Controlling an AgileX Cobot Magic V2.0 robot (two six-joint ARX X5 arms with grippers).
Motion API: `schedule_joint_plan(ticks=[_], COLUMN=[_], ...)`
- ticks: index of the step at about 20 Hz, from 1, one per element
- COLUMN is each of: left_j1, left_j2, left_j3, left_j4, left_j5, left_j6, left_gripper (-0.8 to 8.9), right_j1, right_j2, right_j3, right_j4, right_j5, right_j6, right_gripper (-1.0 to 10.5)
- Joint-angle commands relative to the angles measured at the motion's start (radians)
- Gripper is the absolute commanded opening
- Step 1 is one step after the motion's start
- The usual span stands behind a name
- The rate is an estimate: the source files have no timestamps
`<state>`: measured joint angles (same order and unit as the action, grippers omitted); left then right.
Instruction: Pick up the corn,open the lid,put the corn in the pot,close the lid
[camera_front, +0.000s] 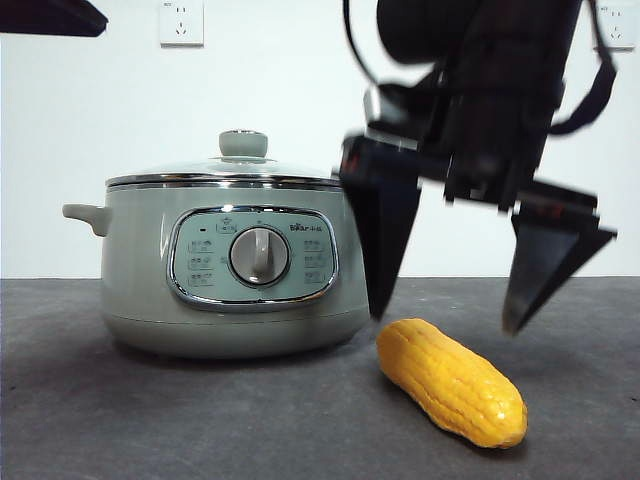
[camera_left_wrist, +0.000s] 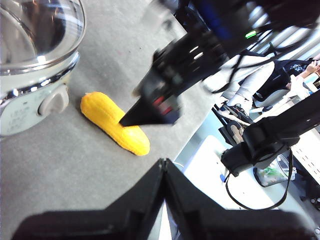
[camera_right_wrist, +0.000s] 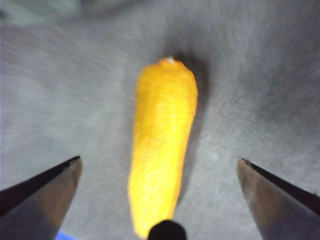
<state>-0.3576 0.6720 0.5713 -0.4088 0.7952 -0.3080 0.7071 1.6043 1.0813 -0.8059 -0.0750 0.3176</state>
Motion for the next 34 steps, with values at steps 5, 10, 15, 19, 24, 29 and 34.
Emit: schedule_joint_plan(ticks=[5,10,15,19,24,29,34], left_j1=[-0.003,-0.003,-0.003,-0.003,-0.004,-0.008,-0.032], left_j2=[-0.002,-0.002,0.012,0.105,0.334,0.606,0.823], left_j3=[0.057,0.06,0.061,0.13,0.397,0.705,0.989], left_j4=[0.006,0.005,0.005,-0.067,-0.261,-0.409,-0.549], left_j5=[-0.067,-0.089,-0.109,-0.154,-0.31,-0.373,-0.487], left_j6=[0.011,0.032,0.044,0.096,0.266,0.287,0.326], left_gripper=[-0.05,-0.05,-0.05,-0.04,0.0,3.78,6.2], right_j1=[0.002,0.002,0.0,0.0,0.0,0.0,0.0], right_j2=[0.114,0.135,0.123,0.038,-0.135,-0.293,-0.38], right_j3=[0.002,0.002,0.017,0.088,0.171,0.238,0.246], right_j4=[0.047,0.043,-0.011,-0.174,-0.383,-0.528,-0.562], right_j5=[0.004,-0.003,-0.003,0.005,0.005,0.005,0.005], right_j6=[-0.036,-0.095,-0.104,-0.133,-0.18,-0.181,-0.163], right_gripper=[4.7,0.3,-0.1,-0.1,-0.1,-0.1,-0.1])
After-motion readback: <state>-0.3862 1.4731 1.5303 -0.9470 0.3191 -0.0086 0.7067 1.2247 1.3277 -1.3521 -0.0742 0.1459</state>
